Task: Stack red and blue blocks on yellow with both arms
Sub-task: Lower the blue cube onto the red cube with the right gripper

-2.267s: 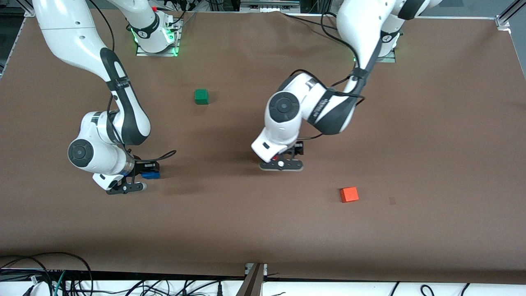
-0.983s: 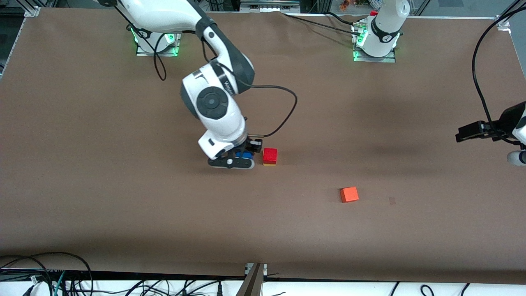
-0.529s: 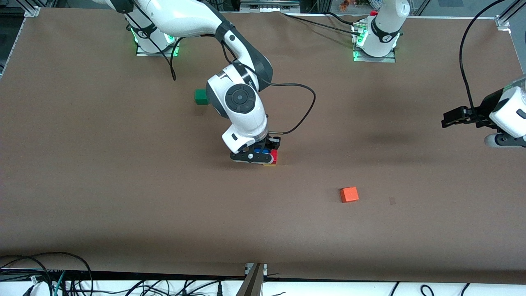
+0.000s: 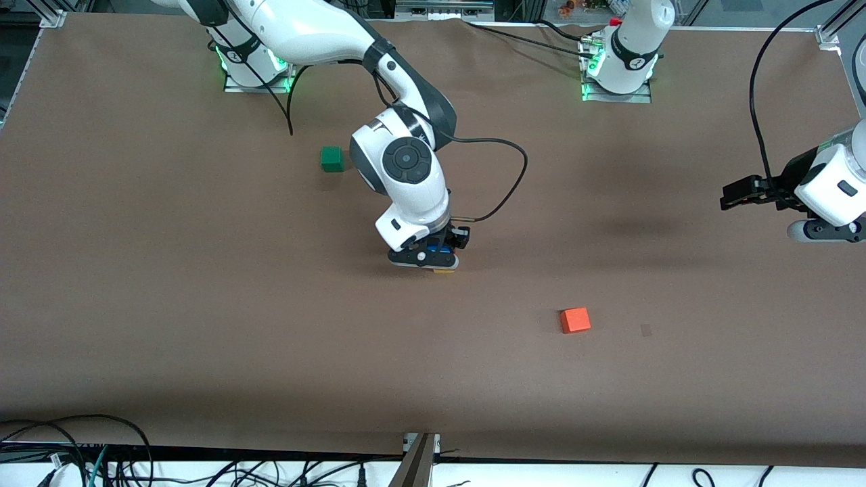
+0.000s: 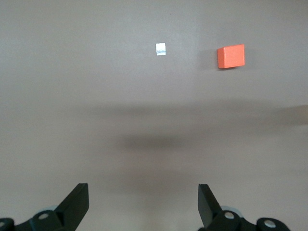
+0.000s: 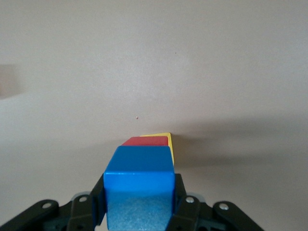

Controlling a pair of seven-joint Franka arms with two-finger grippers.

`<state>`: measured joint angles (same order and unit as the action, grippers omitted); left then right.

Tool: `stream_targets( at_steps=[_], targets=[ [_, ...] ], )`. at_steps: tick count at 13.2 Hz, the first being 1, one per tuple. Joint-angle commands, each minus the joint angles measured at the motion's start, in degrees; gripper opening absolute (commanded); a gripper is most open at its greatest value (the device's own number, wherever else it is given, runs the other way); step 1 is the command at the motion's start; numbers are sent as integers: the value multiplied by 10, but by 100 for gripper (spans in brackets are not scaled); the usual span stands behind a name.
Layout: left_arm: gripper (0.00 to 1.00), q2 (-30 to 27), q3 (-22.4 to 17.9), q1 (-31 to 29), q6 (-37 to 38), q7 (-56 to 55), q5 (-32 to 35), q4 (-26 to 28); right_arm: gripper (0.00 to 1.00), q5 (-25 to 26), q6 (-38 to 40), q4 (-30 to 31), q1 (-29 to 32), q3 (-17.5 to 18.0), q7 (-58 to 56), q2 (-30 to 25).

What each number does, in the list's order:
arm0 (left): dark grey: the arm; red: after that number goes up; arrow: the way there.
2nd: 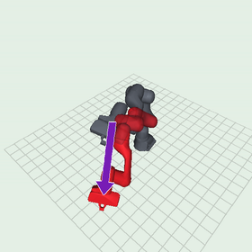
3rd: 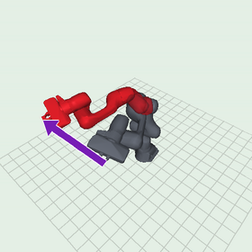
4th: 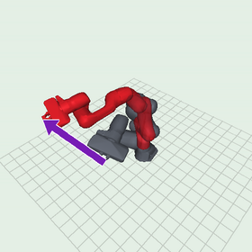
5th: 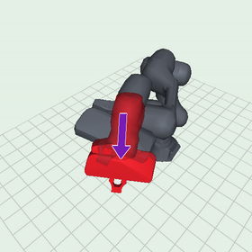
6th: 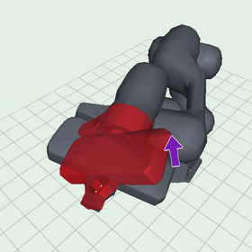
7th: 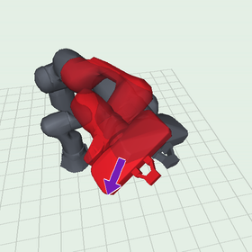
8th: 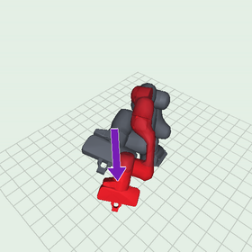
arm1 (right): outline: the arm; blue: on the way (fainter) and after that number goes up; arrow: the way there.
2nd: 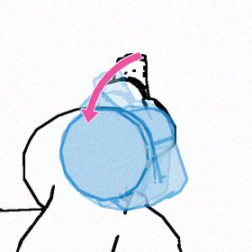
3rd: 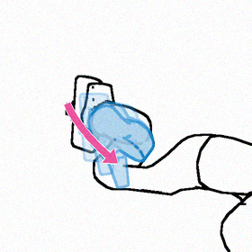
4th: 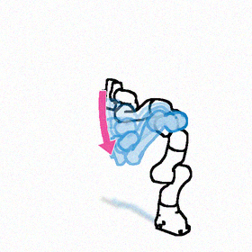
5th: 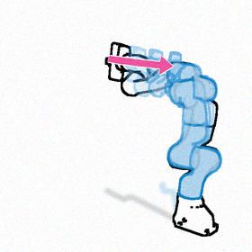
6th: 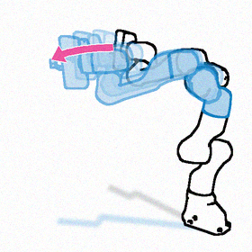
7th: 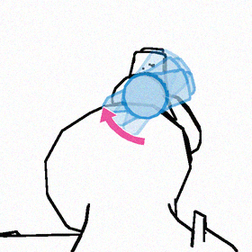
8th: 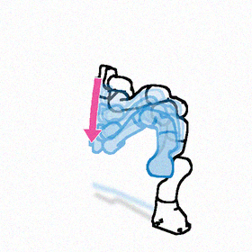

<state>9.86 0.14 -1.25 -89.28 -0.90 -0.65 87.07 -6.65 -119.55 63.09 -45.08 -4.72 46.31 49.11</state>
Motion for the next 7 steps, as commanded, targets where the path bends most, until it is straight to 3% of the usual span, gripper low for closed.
stream_targets(
  at_steps=[1,3,5,7],
  targets=[
    [100,-11,0,-4,-7,2,6,10,38,16,3,-25,-11,-7,18,15],
    [100,-10,0,-4,-7,2,6,8,41,16,3,-25,-11,-8,17,15],
    [100,-10,0,-4,-7,2,6,8,51,16,3,-25,-12,-8,17,15],
    [100,-10,0,-4,-6,2,6,8,52,16,0,-25,-12,-8,18,18]
  ],
)
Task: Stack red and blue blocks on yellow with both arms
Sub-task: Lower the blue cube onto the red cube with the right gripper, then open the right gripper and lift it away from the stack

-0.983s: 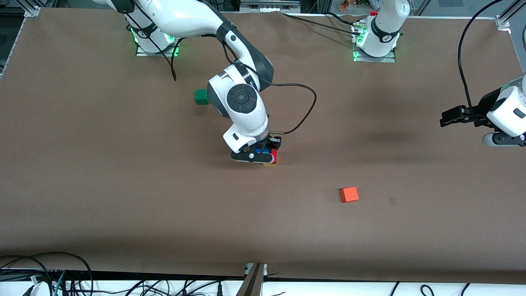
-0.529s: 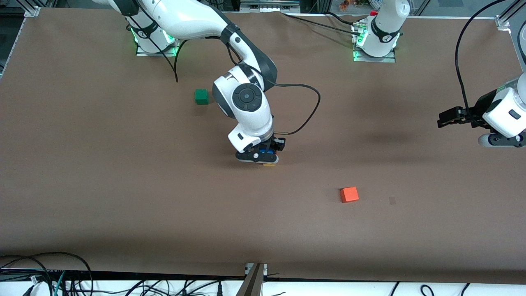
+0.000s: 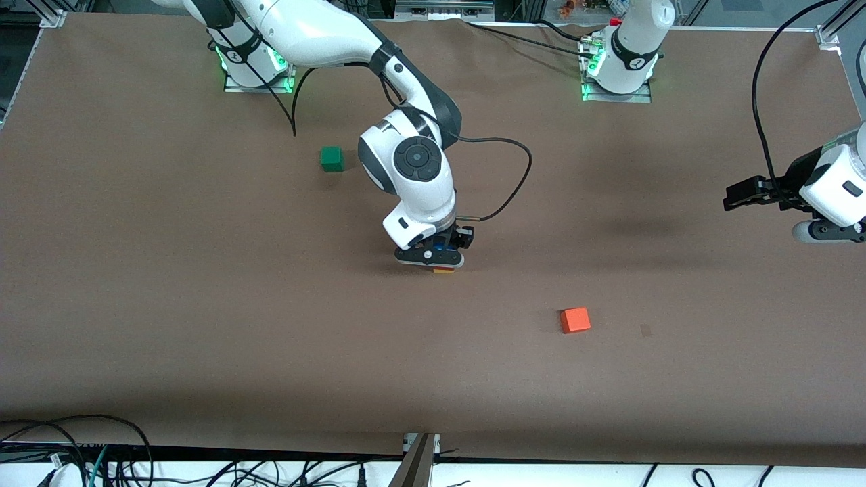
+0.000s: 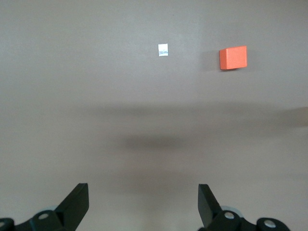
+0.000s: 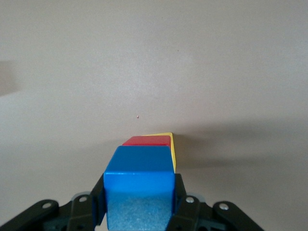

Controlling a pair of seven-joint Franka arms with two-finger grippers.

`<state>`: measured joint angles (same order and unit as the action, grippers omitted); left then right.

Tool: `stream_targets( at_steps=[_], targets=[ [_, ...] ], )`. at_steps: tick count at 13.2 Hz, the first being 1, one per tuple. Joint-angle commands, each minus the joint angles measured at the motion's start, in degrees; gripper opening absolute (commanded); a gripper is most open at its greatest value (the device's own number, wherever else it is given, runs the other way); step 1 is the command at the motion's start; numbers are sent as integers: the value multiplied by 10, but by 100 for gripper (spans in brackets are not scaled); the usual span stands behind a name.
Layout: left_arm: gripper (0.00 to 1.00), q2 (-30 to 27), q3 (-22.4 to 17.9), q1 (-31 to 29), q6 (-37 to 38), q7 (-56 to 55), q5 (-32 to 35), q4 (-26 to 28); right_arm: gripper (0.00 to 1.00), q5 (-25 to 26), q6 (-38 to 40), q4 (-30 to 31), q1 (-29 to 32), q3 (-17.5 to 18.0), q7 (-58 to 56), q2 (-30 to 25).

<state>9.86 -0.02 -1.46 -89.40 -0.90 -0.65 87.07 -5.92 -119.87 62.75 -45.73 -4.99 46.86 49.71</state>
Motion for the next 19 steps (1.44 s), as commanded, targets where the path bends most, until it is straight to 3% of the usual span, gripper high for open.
stream_targets(
  at_steps=[1,3,4,5,6,9,12,16,19],
  targets=[
    [100,-10,2,-2,-5,2,6,8,56,9,3,-22,-6,-5,12,12],
    [100,-10,2,-3,-5,4,6,8,59,9,3,-22,-6,-5,13,13],
    [100,-10,2,-3,-5,4,6,8,66,9,3,-22,-6,-5,13,13],
    [100,-10,2,-2,-5,4,6,7,91,9,3,-22,-6,-5,16,13],
    [100,-10,2,-2,-5,3,6,7,100,12,3,-22,-7,-5,30,13],
    [100,-10,2,-2,-5,4,5,8,100,14,37,-23,-2,-10,32,6],
    [100,-10,2,-2,-5,4,5,8,100,13,110,-26,21,-32,24,-56],
    [100,-10,2,-1,-5,4,3,8,100,-1,189,-11,120,-52,-50,-147],
    [100,-10,2,-1,-5,4,2,8,100,-62,228,52,209,-54,-122,-232]
  ],
)
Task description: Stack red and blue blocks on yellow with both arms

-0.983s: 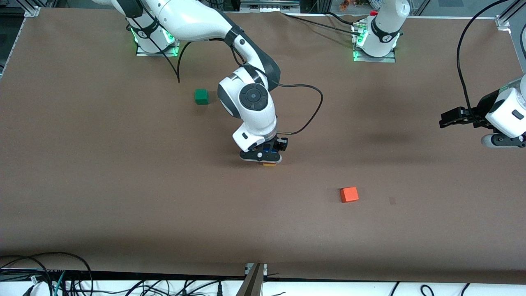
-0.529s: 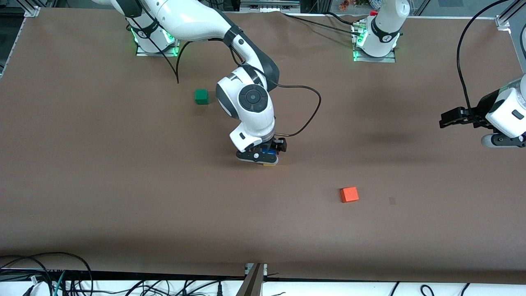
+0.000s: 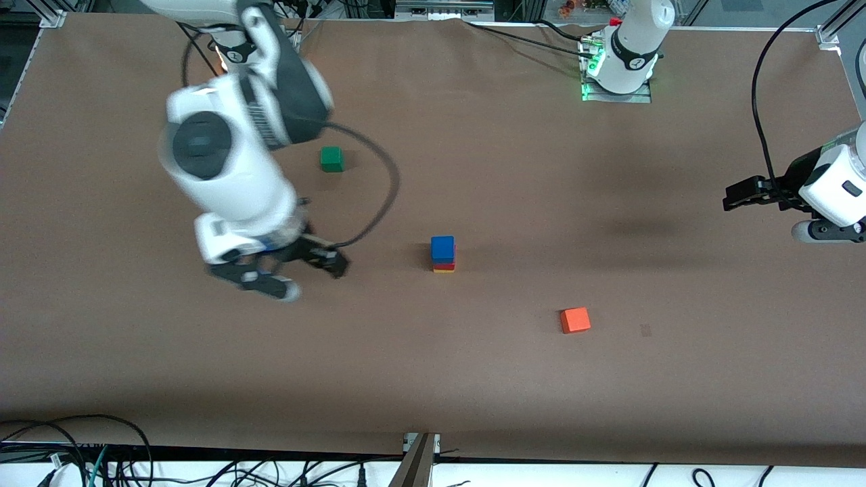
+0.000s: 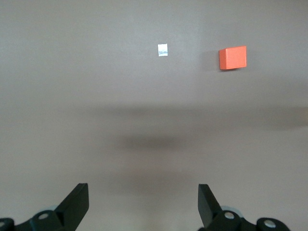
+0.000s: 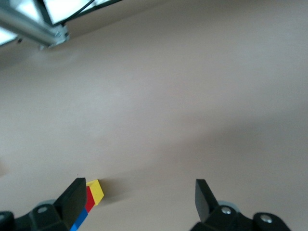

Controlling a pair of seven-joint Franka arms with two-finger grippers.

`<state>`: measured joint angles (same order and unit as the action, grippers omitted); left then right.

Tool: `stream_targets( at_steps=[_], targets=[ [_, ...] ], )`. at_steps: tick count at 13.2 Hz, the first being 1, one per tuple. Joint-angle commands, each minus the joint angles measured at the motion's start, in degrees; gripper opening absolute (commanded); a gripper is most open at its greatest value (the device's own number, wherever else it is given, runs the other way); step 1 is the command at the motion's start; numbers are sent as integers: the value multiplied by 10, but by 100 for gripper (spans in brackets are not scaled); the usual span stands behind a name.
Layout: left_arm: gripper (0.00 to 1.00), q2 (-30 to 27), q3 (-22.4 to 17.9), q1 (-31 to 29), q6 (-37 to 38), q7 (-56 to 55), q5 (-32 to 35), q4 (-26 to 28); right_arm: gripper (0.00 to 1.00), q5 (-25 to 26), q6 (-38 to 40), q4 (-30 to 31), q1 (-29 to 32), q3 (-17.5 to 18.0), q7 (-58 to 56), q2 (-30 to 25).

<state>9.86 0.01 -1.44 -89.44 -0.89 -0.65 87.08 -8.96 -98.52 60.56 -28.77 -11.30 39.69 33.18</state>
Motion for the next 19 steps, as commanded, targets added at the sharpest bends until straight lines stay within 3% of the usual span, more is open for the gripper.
stream_targets(
  at_steps=[1,5,6,8,10,12,19],
  targets=[
    [100,-10,2,-1,-5,4,2,8,100,-32,35,112,60,1,-92,-106],
    [100,-10,2,-1,-5,3,2,8,100,-28,110,219,65,-104,-249,-218],
    [100,-10,2,-1,-5,3,2,8,100,-25,117,239,71,-111,-274,-238],
    [100,-10,2,-1,-5,3,2,8,100,23,109,298,100,-95,-304,-288],
    [100,-10,2,-1,-5,4,2,8,100,48,79,363,142,-43,-305,-339],
    [100,-9,2,-1,-5,3,2,8,100,54,71,377,186,0,-306,-349],
    [100,-9,2,-1,-5,4,1,7,100,55,75,348,181,5,-326,-336]
  ],
)
